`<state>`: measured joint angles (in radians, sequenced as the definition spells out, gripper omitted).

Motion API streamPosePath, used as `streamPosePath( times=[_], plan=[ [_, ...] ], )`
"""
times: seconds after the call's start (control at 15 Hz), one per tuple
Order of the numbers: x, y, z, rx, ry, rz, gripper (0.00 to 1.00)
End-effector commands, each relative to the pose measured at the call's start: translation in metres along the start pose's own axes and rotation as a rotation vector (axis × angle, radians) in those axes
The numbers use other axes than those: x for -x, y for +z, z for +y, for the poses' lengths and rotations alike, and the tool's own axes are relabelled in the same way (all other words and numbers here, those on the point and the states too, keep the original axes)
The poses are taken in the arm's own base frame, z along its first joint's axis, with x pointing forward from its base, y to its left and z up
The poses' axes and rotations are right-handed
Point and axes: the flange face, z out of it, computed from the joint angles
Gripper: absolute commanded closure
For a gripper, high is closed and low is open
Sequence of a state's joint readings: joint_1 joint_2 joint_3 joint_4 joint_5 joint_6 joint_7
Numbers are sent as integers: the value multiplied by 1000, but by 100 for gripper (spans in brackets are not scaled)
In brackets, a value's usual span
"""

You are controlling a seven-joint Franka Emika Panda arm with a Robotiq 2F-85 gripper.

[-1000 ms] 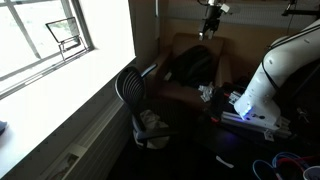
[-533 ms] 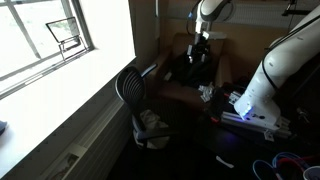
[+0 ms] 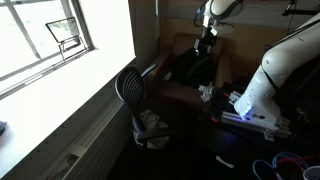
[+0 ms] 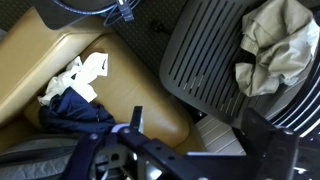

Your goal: Put the clothing on the black chair onto the brown chair

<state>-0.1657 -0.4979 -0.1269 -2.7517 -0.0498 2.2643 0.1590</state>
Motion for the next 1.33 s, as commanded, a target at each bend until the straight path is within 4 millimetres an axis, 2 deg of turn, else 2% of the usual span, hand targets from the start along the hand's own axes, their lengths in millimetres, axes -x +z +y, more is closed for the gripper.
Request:
streamPosePath(
  times=[0.0,0.4,0.47,0.6,0.8,0.87,1.0,1.07,1.27],
  plan=[
    [-9,37,-5,-82,162,11,0],
    [34,113,-86,-243,101,-295,0],
    [24,92,-73,-231,123,-231,0],
    [26,101,-83,-218,110,-253,0],
    [22,95,-78,-228,124,-236,0],
    [18,100,-78,-212,120,-211,0],
    [20,133,-91,-225,128,-199,0],
    [30,150,-107,-244,130,-208,0],
    [58,167,-147,-312,33,-200,0]
  ],
)
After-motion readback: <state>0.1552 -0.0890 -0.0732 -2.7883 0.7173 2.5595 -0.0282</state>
